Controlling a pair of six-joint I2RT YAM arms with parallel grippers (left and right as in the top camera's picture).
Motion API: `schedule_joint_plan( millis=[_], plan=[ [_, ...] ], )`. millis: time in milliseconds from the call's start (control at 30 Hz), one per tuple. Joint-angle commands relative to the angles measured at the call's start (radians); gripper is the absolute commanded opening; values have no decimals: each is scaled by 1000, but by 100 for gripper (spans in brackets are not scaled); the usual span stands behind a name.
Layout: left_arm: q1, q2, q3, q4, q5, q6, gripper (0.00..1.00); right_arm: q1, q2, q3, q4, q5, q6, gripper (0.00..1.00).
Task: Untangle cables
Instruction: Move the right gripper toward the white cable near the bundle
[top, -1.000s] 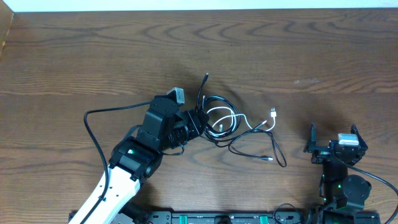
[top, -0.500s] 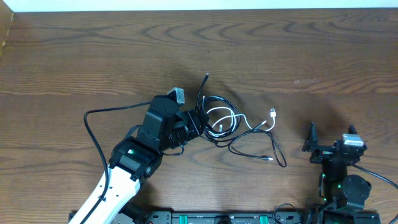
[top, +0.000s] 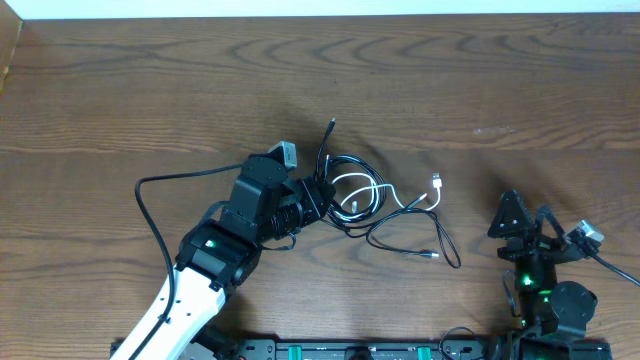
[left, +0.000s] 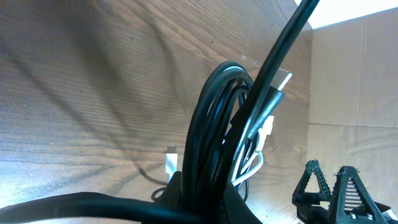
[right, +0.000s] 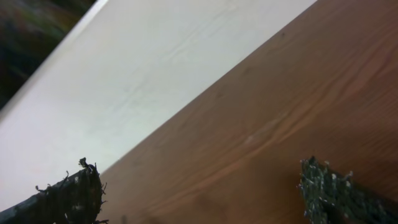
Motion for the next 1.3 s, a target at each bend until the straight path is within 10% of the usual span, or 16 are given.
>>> schedule_joint_plan(
  millis=[0,500,700,933,1267],
  plan=[
    [-2,-4,20,1,5,24,8,-4,-5,-2,5,-120,119,99],
    [-2,-4,20,1,4,24,8,-3,-5,-2,13,-768,310,99],
    [-2,-4,20,2,-21,28,8,-3,-5,-2,55,-809,301,94],
    [-3,-4,20,5,-21,244,8,-3,-5,-2,228,-946,672,79],
    [-3,-4,20,20,14,174,8,-2,-5,-2,228,-933,801,77]
  ],
)
